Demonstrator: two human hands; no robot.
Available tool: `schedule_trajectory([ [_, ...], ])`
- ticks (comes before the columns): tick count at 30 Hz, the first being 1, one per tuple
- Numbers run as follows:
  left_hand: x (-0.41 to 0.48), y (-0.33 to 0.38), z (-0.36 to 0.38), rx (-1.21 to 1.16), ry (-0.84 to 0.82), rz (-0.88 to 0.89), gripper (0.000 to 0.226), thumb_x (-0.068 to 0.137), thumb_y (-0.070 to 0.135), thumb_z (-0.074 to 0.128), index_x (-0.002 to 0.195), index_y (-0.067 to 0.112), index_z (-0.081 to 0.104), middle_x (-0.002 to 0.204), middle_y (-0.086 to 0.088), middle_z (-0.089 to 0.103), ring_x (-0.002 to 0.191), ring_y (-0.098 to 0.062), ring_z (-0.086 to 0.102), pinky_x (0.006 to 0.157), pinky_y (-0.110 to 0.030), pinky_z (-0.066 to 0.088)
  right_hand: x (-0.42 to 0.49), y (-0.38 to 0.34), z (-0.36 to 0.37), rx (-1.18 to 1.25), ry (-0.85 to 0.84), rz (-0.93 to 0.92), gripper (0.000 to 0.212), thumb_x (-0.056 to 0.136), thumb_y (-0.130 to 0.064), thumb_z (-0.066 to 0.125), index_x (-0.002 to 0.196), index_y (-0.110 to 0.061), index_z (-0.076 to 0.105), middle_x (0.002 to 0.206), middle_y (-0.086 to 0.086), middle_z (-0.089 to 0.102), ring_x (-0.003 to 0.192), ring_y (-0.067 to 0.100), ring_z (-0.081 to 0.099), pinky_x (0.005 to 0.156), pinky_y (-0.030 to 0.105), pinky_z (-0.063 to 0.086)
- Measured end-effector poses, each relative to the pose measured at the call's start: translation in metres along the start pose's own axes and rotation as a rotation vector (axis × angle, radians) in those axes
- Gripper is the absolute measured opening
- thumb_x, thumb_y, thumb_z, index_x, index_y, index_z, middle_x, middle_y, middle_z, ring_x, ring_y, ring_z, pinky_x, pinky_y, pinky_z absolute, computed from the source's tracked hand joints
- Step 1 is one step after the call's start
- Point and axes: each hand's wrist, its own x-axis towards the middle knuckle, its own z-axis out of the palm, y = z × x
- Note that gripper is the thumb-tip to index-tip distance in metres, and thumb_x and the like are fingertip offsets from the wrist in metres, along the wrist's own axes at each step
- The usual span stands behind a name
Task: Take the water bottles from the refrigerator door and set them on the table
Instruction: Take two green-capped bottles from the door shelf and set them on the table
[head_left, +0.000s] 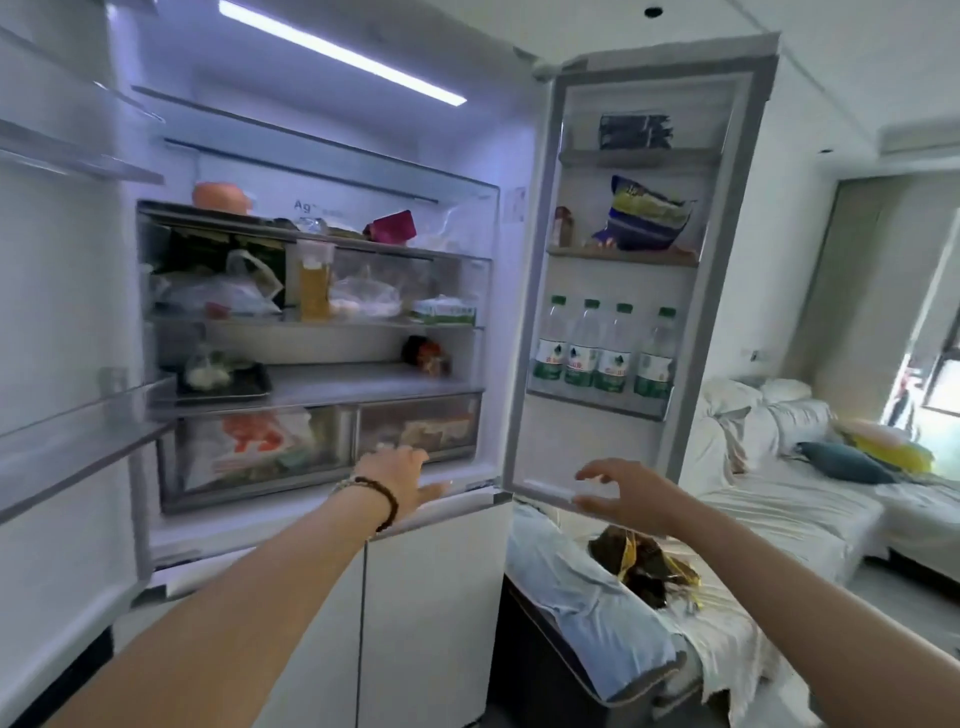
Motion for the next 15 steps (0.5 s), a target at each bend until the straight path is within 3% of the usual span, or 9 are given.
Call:
schedule_trajectory([
  [3, 0.064, 0.016, -0.003, -0.015, 0.074, 0.002, 0.069, 0.088, 0.064, 0.026, 0.137, 0.018, 0.037, 0.141, -0.005, 0.043, 0.128, -0.024, 0.039, 0.101, -0.040, 0.037, 0.045, 0.033, -0.011, 0.088, 0.115, 0.021, 0.049, 0.084, -0.048, 0.059, 0.127, -0.024, 0.051, 0.138, -0.003, 0.048, 0.122, 0.016, 0.047, 0.102, 0.032, 0.037],
  [10, 0.192, 0.061, 0.002, -0.032, 0.118, 0.078, 0.069, 0.090, 0.061, 0.025, 0.141, 0.015, 0.031, 0.146, -0.005, 0.037, 0.133, -0.024, 0.033, 0.106, -0.041, 0.034, 0.145, 0.119, -0.040, 0.175, 0.170, 0.023, 0.057, 0.081, -0.054, 0.060, 0.130, -0.027, 0.049, 0.139, -0.005, 0.048, 0.124, 0.013, 0.046, 0.105, 0.034, 0.037],
  [15, 0.278, 0.089, 0.008, -0.078, 0.183, 0.073, 0.073, 0.087, 0.065, 0.022, 0.141, 0.018, 0.031, 0.144, -0.004, 0.042, 0.131, -0.021, 0.038, 0.104, -0.038, 0.036, 0.219, 0.171, -0.067, 0.178, 0.234, -0.073, 0.053, 0.080, -0.050, 0.062, 0.126, -0.025, 0.052, 0.136, -0.003, 0.051, 0.123, 0.013, 0.048, 0.105, 0.032, 0.038],
])
